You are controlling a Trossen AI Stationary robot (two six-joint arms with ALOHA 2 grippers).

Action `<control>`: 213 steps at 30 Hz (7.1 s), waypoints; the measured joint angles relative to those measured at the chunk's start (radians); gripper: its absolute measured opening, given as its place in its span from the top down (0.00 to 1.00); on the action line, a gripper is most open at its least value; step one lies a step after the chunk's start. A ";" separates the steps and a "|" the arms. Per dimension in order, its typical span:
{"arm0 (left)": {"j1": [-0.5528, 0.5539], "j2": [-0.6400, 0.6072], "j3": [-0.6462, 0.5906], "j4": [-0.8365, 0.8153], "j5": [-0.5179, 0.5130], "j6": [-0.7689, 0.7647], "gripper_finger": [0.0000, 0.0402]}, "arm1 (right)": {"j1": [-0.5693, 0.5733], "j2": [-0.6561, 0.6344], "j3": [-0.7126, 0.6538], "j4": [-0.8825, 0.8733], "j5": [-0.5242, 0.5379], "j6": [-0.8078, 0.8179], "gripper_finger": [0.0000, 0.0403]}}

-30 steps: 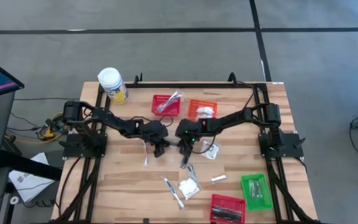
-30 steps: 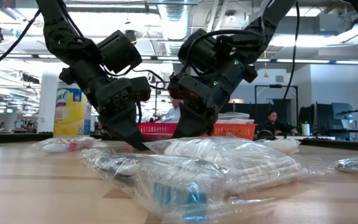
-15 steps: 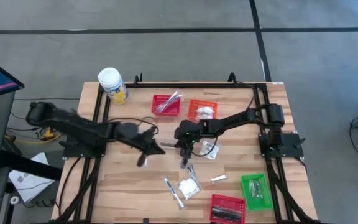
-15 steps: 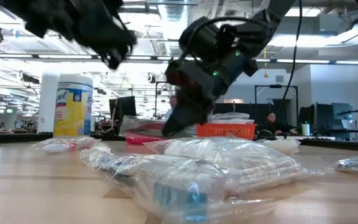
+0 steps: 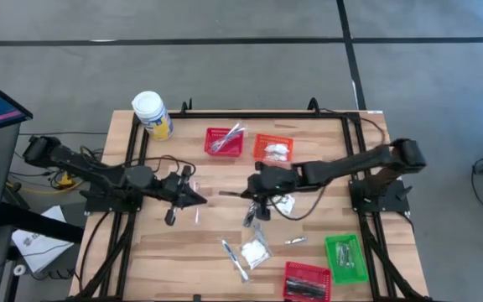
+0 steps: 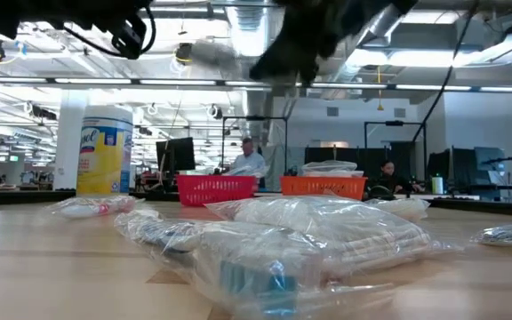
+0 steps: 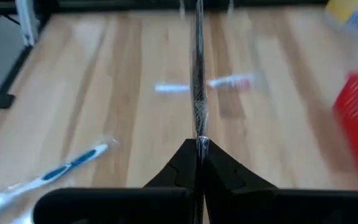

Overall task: Pick & Place Travel size toiletries
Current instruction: Put the black comb into the bottom red bin, then put the white cotton pack into the orange bin

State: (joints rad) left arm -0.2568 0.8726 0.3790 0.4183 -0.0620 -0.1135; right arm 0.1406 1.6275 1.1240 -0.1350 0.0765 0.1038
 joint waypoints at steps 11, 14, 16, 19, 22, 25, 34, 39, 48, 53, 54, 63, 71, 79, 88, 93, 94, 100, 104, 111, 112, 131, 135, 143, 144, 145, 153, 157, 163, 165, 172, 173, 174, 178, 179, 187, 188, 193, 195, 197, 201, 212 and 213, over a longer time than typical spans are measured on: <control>0.000 0.026 -0.001 0.025 -0.019 0.004 1.00 | 0.139 -0.227 0.000 -0.127 0.118 -0.027 1.00; 0.000 0.026 -0.001 0.027 -0.019 0.004 1.00 | 0.180 -0.256 0.000 -0.182 0.120 -0.006 1.00; 0.000 0.026 -0.001 0.029 -0.019 0.004 1.00 | 0.214 -0.268 0.000 -0.236 0.110 0.021 1.00; 0.000 0.026 -0.001 0.034 -0.021 0.004 1.00 | 0.279 -0.274 0.000 -0.327 0.108 0.079 0.99; 0.000 0.026 0.000 0.037 -0.037 0.004 1.00 | 0.355 -0.275 0.000 -0.396 0.098 0.136 0.99; 0.003 0.026 0.000 0.041 -0.064 0.005 1.00 | 0.441 -0.268 0.000 -0.448 0.078 0.198 0.98; 0.072 0.026 0.000 0.043 -0.065 0.019 1.00 | 0.706 -0.242 -0.025 -0.503 0.074 0.437 0.99; 0.103 0.026 0.000 0.047 -0.062 0.031 1.00 | 0.735 -0.198 -0.084 -0.460 0.045 0.555 0.98; 0.135 0.026 0.000 0.061 -0.026 0.030 1.00 | 0.606 -0.187 -0.175 -0.225 -0.170 0.736 0.98; 0.128 0.026 0.001 0.071 -0.008 0.028 1.00 | 0.579 -0.186 -0.177 -0.238 -0.197 0.864 0.98; 0.123 0.026 0.001 0.072 -0.008 0.028 1.00 | 0.593 -0.186 -0.177 -0.239 -0.169 0.881 0.98; 0.102 0.026 0.001 0.080 0.009 0.032 1.00 | 0.793 -0.103 -0.176 -0.162 0.246 1.177 0.98; 0.102 0.026 0.001 0.095 0.009 0.050 1.00 | 0.857 0.033 -0.148 -0.146 0.127 1.243 0.98; 0.102 0.026 0.001 0.101 0.008 0.050 1.00 | 0.839 0.077 -0.146 -0.193 0.050 1.237 0.96; 0.102 0.026 0.001 0.100 0.008 0.050 1.00 | 0.821 -0.011 -0.146 -0.280 0.031 1.244 0.77; 0.097 0.026 0.001 0.100 0.008 0.046 1.00 | 0.787 -0.124 -0.146 -0.314 0.109 1.187 0.66; 0.093 0.026 0.001 0.100 0.007 0.046 1.00 | 0.780 -0.146 -0.146 -0.315 0.135 1.164 0.65; 0.063 0.026 0.001 0.101 0.008 0.046 1.00 | 0.716 -0.233 -0.146 -0.329 0.278 0.965 0.59; 0.046 0.031 0.001 0.109 0.007 0.046 1.00 | 0.648 -0.247 -0.146 -0.336 0.304 0.826 0.59; 0.039 0.112 0.002 0.166 0.007 0.022 1.00 | 0.529 -0.247 -0.146 -0.319 0.302 0.608 0.63; 0.039 0.130 0.002 0.185 0.007 0.019 1.00 | 0.516 -0.247 -0.146 -0.309 0.299 0.580 0.64; 0.035 0.607 0.294 0.000 -0.002 -0.056 1.00 | 0.284 -0.209 -0.148 -0.125 0.370 0.139 0.98; 0.035 0.722 0.397 -0.109 -0.002 -0.051 1.00 | 0.251 -0.169 -0.148 -0.105 0.567 0.124 0.99; 0.070 0.858 0.456 -0.131 -0.001 -0.043 1.00 | 0.221 -0.133 -0.423 0.682 0.210 -0.153 1.00; 0.075 0.866 0.455 -0.134 -0.001 -0.043 1.00 | 0.208 -0.133 -0.473 0.791 0.157 -0.152 1.00; 0.080 0.873 0.456 -0.130 -0.001 -0.043 1.00 | 0.195 -0.135 -0.519 0.880 0.132 -0.148 1.00; 0.107 0.943 0.495 -0.110 0.025 -0.022 1.00 | 0.151 -0.136 -0.640 0.998 0.165 -0.118 1.00; 0.107 1.005 0.548 -0.110 0.053 0.001 1.00 | 0.156 -0.137 -0.640 0.996 0.171 -0.142 1.00; 0.107 1.038 0.570 -0.114 0.073 0.005 1.00 | 0.162 -0.134 -0.640 0.974 0.169 -0.156 1.00; 0.107 1.037 0.570 -0.110 0.086 0.005 1.00 | 0.161 -0.134 -0.640 0.963 0.168 -0.156 1.00; 0.106 1.037 0.570 -0.112 0.101 0.004 1.00 | 0.151 -0.134 -0.640 0.958 0.168 -0.154 1.00; 0.105 1.037 0.570 -0.111 0.114 0.004 1.00 | 0.152 -0.134 -0.640 0.958 0.168 -0.151 1.00; 0.103 1.035 0.570 -0.110 0.124 0.004 1.00 | 0.152 -0.134 -0.640 0.958 0.168 -0.150 1.00; 0.099 1.032 0.570 -0.060 0.165 0.009 1.00 | 0.152 -0.134 -0.640 0.955 0.168 -0.149 1.00; 0.099 1.032 0.570 -0.047 0.160 0.016 1.00 | 0.151 -0.134 -0.640 0.955 0.172 -0.149 1.00; 0.103 1.032 0.558 -0.029 -0.038 0.028 1.00 | 0.150 -0.154 -0.639 0.804 0.393 0.064 1.00; 0.103 1.032 0.557 -0.034 -0.038 0.028 1.00 | 0.148 -0.167 -0.639 0.764 0.393 0.101 1.00; 0.107 1.032 0.557 -0.035 -0.037 0.029 1.00 | 0.125 -0.293 -0.639 0.497 0.346 0.280 0.99; 0.107 1.032 0.557 -0.033 -0.039 0.037 1.00 | 0.121 -0.351 -0.639 0.396 0.326 0.330 0.99; 0.108 1.032 0.557 -0.034 -0.042 0.048 1.00 | 0.119 -0.410 -0.639 0.294 0.310 0.389 0.98; 0.108 1.032 0.557 -0.030 -0.043 0.050 1.00 | 0.103 -0.512 -0.639 0.055 0.282 0.526 0.91; 0.107 1.032 0.557 -0.017 -0.043 0.046 1.00 | 0.069 -0.467 -0.639 -0.164 0.198 0.721 0.55; 0.107 1.032 0.557 -0.017 -0.043 0.046 1.00 | 0.059 -0.448 -0.639 -0.165 0.184 0.728 0.52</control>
State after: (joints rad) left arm -0.1501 1.9045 0.9356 0.4018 -0.1045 -0.0673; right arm 0.1992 1.1794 0.4850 -0.3004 0.2603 0.8313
